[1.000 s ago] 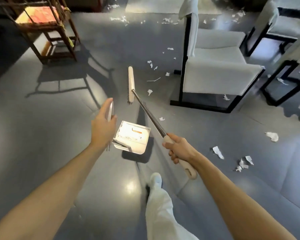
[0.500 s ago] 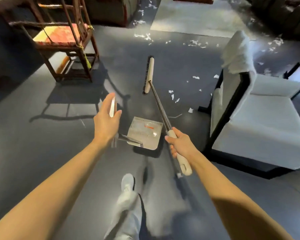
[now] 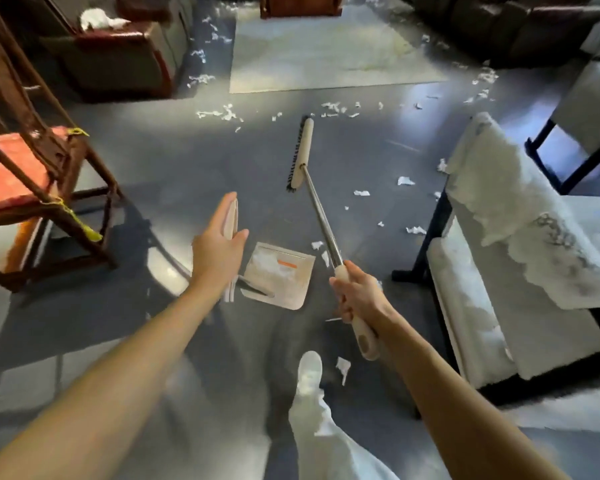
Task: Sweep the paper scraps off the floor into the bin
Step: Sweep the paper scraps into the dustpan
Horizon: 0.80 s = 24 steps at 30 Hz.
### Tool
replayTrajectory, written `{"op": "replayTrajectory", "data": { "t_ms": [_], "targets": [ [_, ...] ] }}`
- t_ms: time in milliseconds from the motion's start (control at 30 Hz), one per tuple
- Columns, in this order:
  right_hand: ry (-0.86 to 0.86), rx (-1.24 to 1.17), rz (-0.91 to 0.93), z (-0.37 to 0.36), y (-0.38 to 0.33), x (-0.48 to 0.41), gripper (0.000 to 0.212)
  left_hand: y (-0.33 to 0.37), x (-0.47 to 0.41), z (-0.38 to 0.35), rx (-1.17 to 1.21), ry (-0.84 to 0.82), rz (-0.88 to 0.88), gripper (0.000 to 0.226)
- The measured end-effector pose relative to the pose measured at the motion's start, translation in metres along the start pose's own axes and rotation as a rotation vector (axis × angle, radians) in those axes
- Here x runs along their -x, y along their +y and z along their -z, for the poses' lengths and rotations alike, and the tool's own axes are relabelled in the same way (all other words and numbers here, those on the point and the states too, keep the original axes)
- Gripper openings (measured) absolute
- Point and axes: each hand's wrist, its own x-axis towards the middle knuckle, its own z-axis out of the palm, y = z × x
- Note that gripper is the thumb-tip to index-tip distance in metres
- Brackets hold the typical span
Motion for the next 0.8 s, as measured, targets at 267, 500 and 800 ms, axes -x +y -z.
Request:
{"op": "replayTrajectory", "data": {
  "t_ms": [267, 500, 800],
  "targets": [
    [0.081, -0.124, -0.019, 0.023, -0.129, -0.280, 0.003, 0.001, -0.291, -0.091, 0.070, -0.048, -0.025, 0.060],
    [0.151, -0.213, -0.064, 0.068, -0.232, -0.478, 0.006, 0.015, -0.516, -0.190, 0.080, -0.091, -0.078, 0.061],
    [0.316, -0.251, -0.039, 0.131, -0.340, -0.774, 0.003, 0.025, -0.832, -0.352, 0.132, -0.234, -0.105, 0.062]
  ]
}}
